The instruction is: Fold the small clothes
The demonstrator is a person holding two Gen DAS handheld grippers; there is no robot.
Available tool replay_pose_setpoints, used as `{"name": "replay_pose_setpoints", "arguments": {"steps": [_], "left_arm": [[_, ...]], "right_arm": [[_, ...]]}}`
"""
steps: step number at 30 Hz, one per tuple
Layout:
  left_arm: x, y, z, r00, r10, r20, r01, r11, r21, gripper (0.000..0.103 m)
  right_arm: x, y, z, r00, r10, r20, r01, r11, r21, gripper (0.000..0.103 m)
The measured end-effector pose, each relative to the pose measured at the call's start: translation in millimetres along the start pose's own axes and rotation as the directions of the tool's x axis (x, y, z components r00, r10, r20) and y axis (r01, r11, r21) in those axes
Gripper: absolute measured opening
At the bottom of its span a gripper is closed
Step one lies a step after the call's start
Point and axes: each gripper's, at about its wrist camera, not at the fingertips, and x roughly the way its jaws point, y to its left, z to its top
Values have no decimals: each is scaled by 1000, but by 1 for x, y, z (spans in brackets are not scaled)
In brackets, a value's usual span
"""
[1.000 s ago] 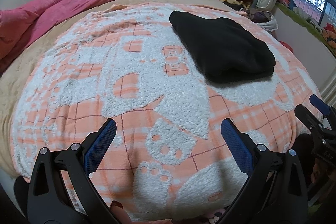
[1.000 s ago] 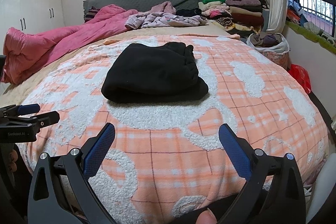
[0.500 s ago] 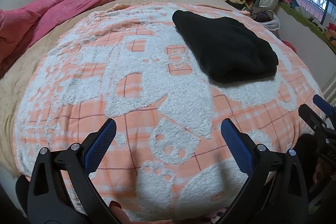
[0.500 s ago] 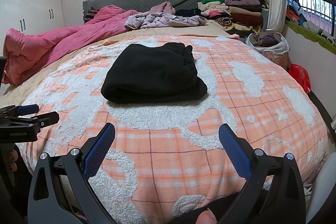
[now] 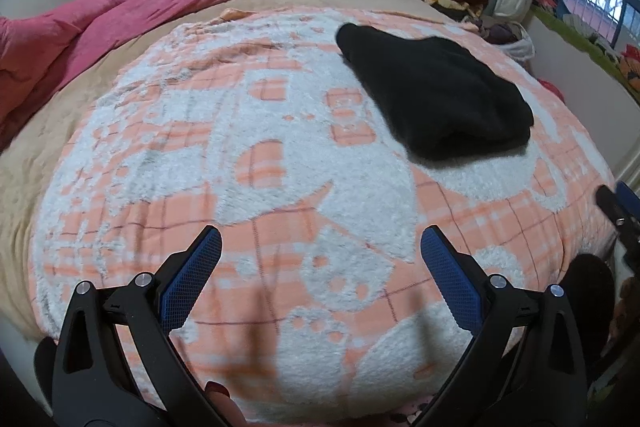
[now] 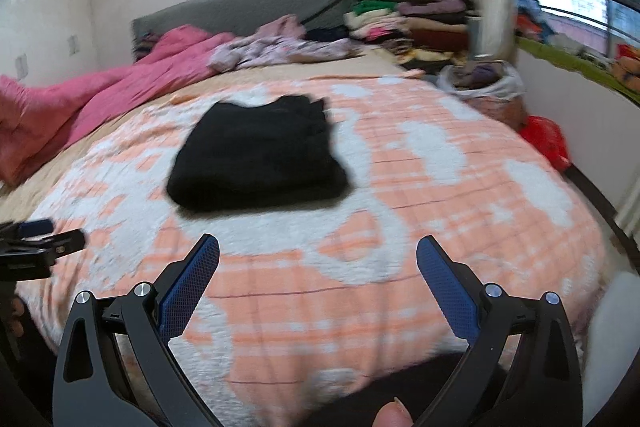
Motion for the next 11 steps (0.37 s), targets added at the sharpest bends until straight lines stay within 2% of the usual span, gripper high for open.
{"name": "replay_pose_setpoints", "arguments": {"steps": [4,6,7,8,11], "left_arm": [[-2,31,11,1000,5,31,-4,999,-46,93],[8,70,25,998,53,18,-51,992,-118,93],[12,84,30,998,63,11,-61,988,-138,93],[17,110,37,994,111,3,-108,978,-179,93],[32,183,56,963,267,-27,-265,932,-246,93]], "right_arm": [[-23,-54,-1,990,-135,41,130,986,106,98],[-33,-96,-4,971,-236,34,229,961,152,98],[-38,-120,-8,954,-299,24,290,940,180,98],[-41,-145,-12,934,-358,9,348,914,207,98],[-48,-236,-31,819,-565,-103,569,775,274,98]]}}
